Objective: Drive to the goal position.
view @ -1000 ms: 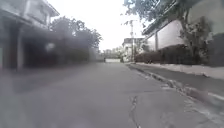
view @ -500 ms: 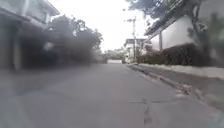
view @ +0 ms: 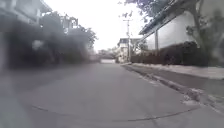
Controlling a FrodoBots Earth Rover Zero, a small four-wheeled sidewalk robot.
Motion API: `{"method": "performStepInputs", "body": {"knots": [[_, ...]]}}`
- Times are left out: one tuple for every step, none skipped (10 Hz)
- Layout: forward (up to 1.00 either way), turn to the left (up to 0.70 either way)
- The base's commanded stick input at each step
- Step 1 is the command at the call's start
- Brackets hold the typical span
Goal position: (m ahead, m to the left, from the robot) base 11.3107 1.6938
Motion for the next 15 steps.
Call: {"method": "performStepInputs", "body": {"knots": [[1.00, 0.00], [1.00, 0.00], [1.00, 0.00], [1.00, 0.00], [1.00, 0.00], [1.00, 0.00], [1.00, 0.00], [1.00, 0.00], [1.00, 0.00], [1.00, 0.00], [1.00, 0.00], [1.00, -0.03], [1.00, -0.07], [1.00, -0.18], [1.00, -0.35]]}}
